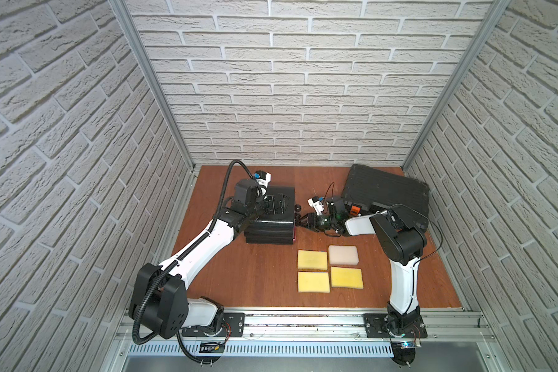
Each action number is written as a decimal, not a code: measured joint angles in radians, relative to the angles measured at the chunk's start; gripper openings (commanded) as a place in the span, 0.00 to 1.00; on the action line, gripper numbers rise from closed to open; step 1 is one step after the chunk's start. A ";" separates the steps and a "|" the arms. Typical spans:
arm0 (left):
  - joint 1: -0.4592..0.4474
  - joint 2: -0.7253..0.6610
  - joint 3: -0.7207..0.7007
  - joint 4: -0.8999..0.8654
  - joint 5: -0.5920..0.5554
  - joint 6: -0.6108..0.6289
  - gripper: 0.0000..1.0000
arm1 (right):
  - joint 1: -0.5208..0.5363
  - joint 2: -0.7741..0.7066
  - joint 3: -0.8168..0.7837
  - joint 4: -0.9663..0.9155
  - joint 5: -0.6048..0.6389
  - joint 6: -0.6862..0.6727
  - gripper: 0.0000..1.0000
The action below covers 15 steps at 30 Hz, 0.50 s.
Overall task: Take the sponge out of the drawer
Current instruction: Open the drawer in the storage box.
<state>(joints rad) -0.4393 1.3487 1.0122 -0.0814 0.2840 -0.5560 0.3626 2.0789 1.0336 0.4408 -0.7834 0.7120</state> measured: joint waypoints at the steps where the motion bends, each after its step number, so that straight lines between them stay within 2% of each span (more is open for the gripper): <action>1: 0.001 0.000 0.000 0.000 0.002 -0.002 0.98 | 0.000 0.006 0.000 0.014 -0.006 0.011 0.46; 4: 0.002 0.000 -0.003 0.006 0.004 -0.005 0.98 | 0.000 0.026 0.003 0.055 -0.032 0.033 0.42; 8: 0.006 0.000 -0.008 0.015 0.010 -0.006 0.98 | 0.002 0.029 0.005 0.079 -0.051 0.045 0.27; 10: 0.008 0.000 -0.011 0.024 0.013 -0.009 0.98 | 0.002 0.029 0.005 0.080 -0.050 0.052 0.23; 15: 0.019 0.000 -0.019 0.041 0.021 -0.019 0.98 | 0.001 0.029 0.004 0.081 -0.048 0.055 0.20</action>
<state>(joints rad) -0.4206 1.3487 0.9932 -0.0402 0.3046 -0.5747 0.3637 2.1075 1.0378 0.5217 -0.8314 0.7670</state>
